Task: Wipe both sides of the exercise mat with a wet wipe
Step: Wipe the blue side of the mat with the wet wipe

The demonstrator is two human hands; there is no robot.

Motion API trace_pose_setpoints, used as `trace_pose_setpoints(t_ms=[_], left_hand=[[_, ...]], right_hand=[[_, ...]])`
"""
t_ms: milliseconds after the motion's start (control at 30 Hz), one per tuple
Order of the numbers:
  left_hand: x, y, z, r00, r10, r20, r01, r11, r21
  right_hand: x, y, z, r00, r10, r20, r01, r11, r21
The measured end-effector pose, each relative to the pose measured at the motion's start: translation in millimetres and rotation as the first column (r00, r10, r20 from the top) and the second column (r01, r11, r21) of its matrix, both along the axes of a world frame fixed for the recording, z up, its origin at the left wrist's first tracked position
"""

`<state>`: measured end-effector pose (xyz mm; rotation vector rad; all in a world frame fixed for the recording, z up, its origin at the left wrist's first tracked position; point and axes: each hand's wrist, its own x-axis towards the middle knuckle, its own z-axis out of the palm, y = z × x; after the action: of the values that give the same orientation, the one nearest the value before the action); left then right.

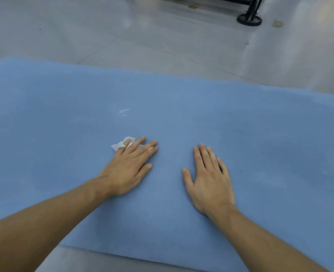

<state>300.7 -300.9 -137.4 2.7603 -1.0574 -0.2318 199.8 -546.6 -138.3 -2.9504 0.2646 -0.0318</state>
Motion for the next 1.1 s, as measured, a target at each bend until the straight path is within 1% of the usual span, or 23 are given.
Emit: trace_pose_setpoints(t_ms=[67, 167, 200, 267, 300, 367, 433, 500, 567, 633, 833, 933, 1033, 1100], left_hand=[[-8.3, -12.9, 1.3, 0.999, -0.052, -0.003, 0.052, 0.998, -0.027], [-13.8, -3.5, 7.1, 0.985, -0.154, 0.080, 0.161, 0.983, -0.088], [-14.5, 2.2, 9.1, 0.983, -0.139, 0.119, 0.152, 0.982, -0.111], [-15.8, 11.8, 12.6, 0.986, -0.040, 0.163, 0.066, 0.985, -0.161], [-16.9, 16.0, 14.2, 0.986, 0.004, 0.167, 0.025, 0.985, -0.172], [-17.0, 28.5, 11.5, 0.990, 0.039, 0.139, -0.015, 0.985, -0.169], [-17.5, 41.2, 8.3, 0.998, 0.027, 0.059, -0.020, 0.993, -0.120], [-18.6, 45.6, 7.2, 1.000, -0.028, 0.007, 0.028, 1.000, 0.002], [-19.5, 43.8, 10.1, 0.998, -0.064, -0.002, 0.064, 0.990, 0.124], [-19.8, 39.2, 13.1, 0.999, -0.050, 0.001, 0.049, 0.983, 0.177], [-13.1, 6.5, 9.7, 0.994, 0.111, 0.005, -0.110, 0.985, 0.136], [4.1, 19.0, 4.6, 0.977, 0.202, 0.068, -0.206, 0.976, 0.069], [17.8, 59.7, 0.8, 0.903, 0.419, 0.100, -0.422, 0.907, 0.006], [17.7, 74.5, 1.9, 0.879, 0.473, 0.052, -0.473, 0.881, -0.019]], right_hand=[[0.1, 0.0, -0.8, 1.000, 0.003, -0.001, -0.003, 1.000, -0.002], [0.9, -0.3, -1.8, 1.000, 0.009, -0.003, -0.009, 1.000, -0.007], [0.9, -0.2, -1.7, 1.000, 0.010, -0.003, -0.010, 1.000, -0.005], [0.5, -1.1, -1.6, 1.000, 0.010, -0.003, -0.010, 1.000, -0.001], [0.2, -1.5, -1.6, 1.000, 0.010, -0.005, -0.010, 1.000, 0.000], [-0.1, -1.3, -0.5, 1.000, 0.006, -0.001, -0.006, 1.000, 0.011], [0.2, -0.8, 0.1, 1.000, 0.008, -0.009, -0.008, 1.000, 0.017], [0.2, -1.3, -0.7, 1.000, 0.010, -0.015, -0.010, 1.000, 0.011], [0.5, -1.2, -0.9, 1.000, 0.011, -0.009, -0.011, 1.000, 0.012], [0.4, -1.2, -2.6, 1.000, 0.010, -0.004, -0.009, 1.000, 0.012], [1.0, -0.4, -1.8, 1.000, 0.002, -0.004, -0.002, 1.000, 0.007], [-0.2, -0.8, 1.1, 1.000, 0.010, -0.016, -0.009, 1.000, 0.006], [-0.5, -1.4, 0.8, 1.000, 0.018, -0.022, -0.018, 1.000, 0.011], [-0.1, -1.5, -0.6, 1.000, 0.015, -0.011, -0.015, 1.000, 0.012]])
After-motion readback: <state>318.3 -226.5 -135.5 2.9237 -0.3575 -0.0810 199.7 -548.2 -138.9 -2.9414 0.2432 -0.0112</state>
